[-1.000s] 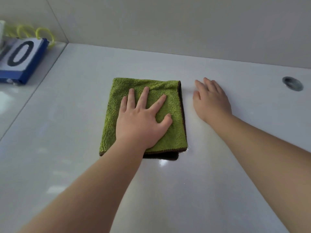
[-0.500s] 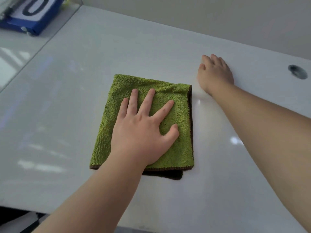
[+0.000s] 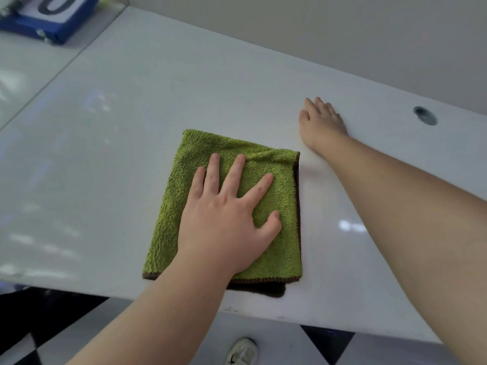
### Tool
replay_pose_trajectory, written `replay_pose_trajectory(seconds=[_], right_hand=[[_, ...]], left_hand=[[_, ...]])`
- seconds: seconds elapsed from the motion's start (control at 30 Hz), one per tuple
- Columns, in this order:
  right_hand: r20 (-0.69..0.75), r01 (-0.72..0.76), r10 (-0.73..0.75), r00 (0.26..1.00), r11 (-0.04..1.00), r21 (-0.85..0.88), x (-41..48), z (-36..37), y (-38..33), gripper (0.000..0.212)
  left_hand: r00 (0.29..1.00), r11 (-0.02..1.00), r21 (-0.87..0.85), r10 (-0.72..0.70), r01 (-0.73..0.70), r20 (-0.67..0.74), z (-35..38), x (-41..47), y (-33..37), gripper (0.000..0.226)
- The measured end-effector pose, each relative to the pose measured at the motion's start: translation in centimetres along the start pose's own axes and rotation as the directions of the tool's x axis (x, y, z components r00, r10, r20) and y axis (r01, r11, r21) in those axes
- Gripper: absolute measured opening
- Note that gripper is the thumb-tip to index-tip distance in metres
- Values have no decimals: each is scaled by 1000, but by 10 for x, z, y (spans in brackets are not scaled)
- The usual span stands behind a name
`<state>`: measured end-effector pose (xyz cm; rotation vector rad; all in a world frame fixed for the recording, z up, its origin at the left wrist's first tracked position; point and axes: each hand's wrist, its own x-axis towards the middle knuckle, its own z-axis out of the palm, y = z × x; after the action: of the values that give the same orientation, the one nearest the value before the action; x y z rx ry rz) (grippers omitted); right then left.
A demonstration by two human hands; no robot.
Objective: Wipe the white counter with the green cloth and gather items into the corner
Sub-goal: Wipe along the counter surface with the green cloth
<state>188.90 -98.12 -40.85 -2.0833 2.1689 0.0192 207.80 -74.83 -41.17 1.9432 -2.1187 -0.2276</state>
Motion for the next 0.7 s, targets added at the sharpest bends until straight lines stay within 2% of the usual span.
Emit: replay_pose_trajectory(seconds=[0.13, 0.33, 0.7], right_hand=[[-16, -24, 24, 1000, 1000, 2, -1, 4, -1, 54], [-58, -21, 20, 998, 1000, -11, 4, 6, 0, 53], [-147, -2, 3, 989, 1000, 12, 0, 8, 2, 52]], left_hand=[[1000, 1000, 14, 19, -19, 13, 2, -5, 3, 69], [999, 999, 3, -34, 34, 17, 4, 16, 3, 71], [994, 994, -19, -106, 106, 18, 9, 154, -12, 63]])
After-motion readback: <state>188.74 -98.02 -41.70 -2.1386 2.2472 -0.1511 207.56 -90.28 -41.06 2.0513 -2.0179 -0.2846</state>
